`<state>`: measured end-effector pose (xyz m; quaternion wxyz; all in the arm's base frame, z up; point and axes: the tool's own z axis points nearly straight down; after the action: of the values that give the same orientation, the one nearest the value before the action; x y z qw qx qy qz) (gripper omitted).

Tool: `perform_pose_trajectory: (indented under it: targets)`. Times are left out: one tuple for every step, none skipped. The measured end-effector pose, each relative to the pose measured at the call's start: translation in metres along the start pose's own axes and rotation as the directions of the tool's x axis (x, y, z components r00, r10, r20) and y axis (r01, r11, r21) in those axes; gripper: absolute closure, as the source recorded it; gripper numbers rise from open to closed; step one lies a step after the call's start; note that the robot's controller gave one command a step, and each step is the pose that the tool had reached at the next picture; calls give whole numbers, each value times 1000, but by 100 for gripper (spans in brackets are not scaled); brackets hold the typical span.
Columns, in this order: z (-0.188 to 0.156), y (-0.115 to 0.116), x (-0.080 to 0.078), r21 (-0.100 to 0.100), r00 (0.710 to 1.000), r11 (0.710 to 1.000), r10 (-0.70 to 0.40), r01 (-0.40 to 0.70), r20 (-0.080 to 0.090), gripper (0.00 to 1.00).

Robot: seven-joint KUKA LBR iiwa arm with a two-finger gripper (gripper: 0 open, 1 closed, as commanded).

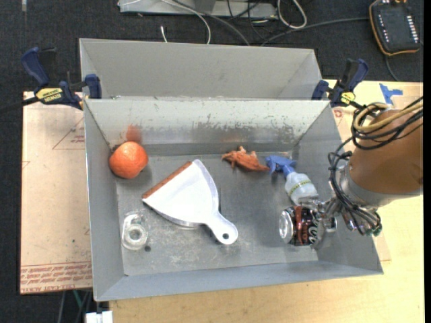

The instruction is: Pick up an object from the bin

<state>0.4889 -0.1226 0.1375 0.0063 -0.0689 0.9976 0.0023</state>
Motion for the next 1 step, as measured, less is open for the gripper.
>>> perform_pose_trajectory:
  targets:
    - [-5,1,0,-1,1000,1000,-1,1,-1,100]
